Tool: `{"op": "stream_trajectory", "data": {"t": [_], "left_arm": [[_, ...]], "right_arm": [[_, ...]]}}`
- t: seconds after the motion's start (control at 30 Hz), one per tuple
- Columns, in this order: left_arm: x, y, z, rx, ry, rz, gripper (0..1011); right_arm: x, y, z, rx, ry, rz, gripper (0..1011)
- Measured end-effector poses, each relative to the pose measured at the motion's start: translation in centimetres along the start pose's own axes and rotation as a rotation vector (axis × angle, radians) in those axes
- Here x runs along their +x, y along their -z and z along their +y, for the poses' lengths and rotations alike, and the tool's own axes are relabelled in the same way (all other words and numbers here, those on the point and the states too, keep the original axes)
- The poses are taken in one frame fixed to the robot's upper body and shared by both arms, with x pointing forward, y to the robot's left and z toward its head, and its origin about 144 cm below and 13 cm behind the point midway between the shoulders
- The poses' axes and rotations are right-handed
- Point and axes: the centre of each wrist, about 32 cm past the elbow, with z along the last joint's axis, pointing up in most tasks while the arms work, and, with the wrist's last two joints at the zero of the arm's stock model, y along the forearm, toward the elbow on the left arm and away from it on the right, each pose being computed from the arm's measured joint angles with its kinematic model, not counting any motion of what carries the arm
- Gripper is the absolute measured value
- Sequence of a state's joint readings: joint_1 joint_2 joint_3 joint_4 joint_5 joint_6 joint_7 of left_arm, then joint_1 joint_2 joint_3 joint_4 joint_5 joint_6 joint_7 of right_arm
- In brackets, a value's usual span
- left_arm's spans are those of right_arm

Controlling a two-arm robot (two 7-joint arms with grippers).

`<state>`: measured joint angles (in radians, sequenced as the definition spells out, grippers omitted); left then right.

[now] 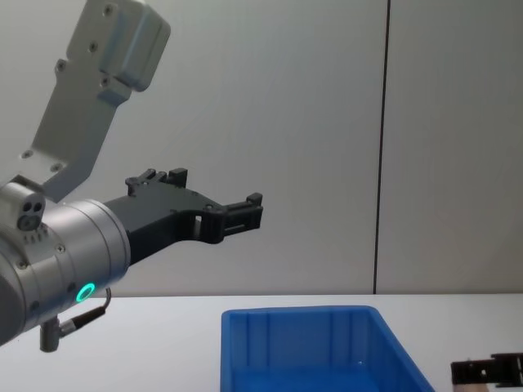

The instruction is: Pick up the two dolls from the table and place them into the box.

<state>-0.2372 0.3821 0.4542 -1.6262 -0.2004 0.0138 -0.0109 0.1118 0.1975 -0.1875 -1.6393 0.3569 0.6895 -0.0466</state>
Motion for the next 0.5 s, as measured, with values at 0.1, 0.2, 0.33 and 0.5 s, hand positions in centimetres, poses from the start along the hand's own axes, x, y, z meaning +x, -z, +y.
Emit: {"op": "stream_trajectory", "data": {"t": [0.1,0.2,0.33,0.5], "left_arm": [[0.0,0.0,0.0,0.0,0.0,0.0,1001],[0.0,0.0,0.0,0.0,0.0,0.0,1001],[0.0,0.0,0.0,0.0,0.0,0.0,1001],[0.0,0.0,0.0,0.0,0.0,0.0,1001]], "right_arm": [[-0.1,0.0,0.4,-0.007,0.002,0.001,1001],[-0.2,0.0,1.0,-0.017,0.003,0.003,1001],[-0.4,-0.1,1.7,-0.024,-0.001,0.005,1001],[-0.5,-0.1,2.4,-0.032,-0.004,0.009,1001]]}}
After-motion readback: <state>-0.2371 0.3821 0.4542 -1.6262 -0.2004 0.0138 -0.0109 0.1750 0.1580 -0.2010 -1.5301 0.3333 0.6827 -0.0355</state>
